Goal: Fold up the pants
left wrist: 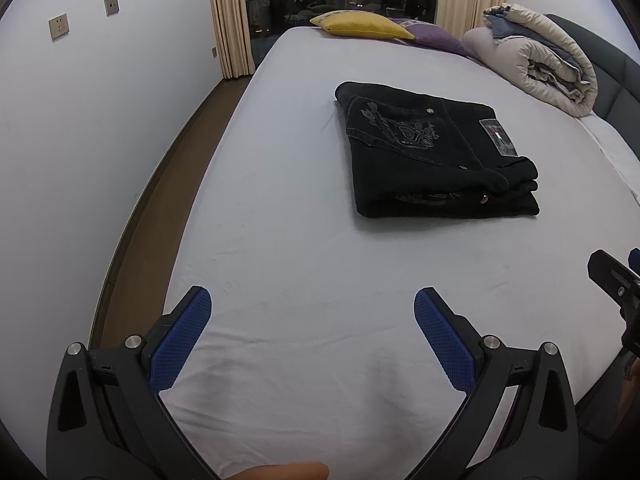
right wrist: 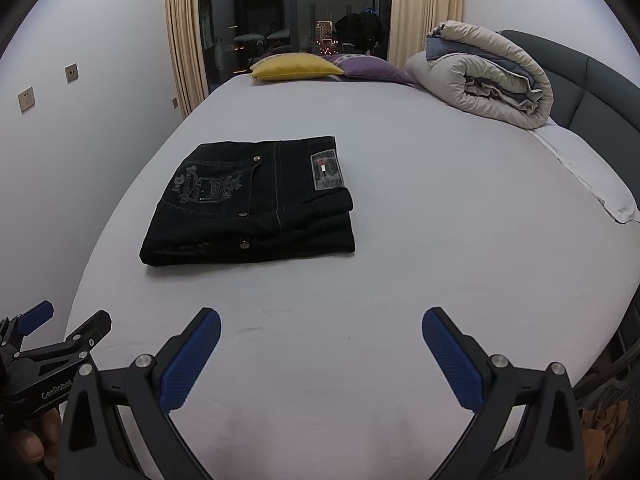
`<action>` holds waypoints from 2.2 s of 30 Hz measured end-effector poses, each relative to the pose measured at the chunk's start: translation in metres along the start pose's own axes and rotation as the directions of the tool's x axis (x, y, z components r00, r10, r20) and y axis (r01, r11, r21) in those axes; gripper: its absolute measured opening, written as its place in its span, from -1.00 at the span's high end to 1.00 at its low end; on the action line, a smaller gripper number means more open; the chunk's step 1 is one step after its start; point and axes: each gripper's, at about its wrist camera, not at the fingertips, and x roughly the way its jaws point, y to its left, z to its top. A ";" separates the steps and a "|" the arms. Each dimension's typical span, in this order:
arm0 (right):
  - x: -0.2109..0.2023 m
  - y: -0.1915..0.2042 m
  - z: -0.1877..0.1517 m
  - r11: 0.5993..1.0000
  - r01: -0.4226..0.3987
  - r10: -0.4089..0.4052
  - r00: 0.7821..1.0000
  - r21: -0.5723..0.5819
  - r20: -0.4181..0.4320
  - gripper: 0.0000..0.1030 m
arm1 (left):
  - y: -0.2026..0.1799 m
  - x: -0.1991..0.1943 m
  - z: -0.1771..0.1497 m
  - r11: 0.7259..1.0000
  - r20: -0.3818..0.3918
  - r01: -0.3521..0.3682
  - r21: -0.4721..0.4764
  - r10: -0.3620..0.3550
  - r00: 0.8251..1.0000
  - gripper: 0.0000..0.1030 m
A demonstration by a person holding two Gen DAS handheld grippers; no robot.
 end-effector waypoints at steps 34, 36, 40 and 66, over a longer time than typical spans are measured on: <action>0.002 0.002 -0.006 1.000 -0.009 0.009 1.000 0.008 -0.015 -1.00 | -0.005 -0.003 -0.005 1.000 -0.005 0.005 -0.003 -0.005 1.000 -1.00; 0.002 0.003 -0.006 1.000 -0.009 0.010 1.000 0.008 -0.015 -1.00 | -0.005 -0.002 -0.005 1.000 -0.005 0.007 -0.002 -0.007 1.000 -1.00; 0.002 0.003 -0.006 1.000 -0.010 0.010 1.000 0.008 -0.016 -1.00 | -0.005 -0.002 -0.005 1.000 -0.005 0.009 -0.002 -0.009 1.000 -1.00; 0.003 0.006 -0.009 1.000 -0.012 0.012 1.000 0.008 -0.019 -1.00 | -0.005 0.001 -0.006 1.000 -0.020 0.022 -0.006 -0.022 1.000 -1.00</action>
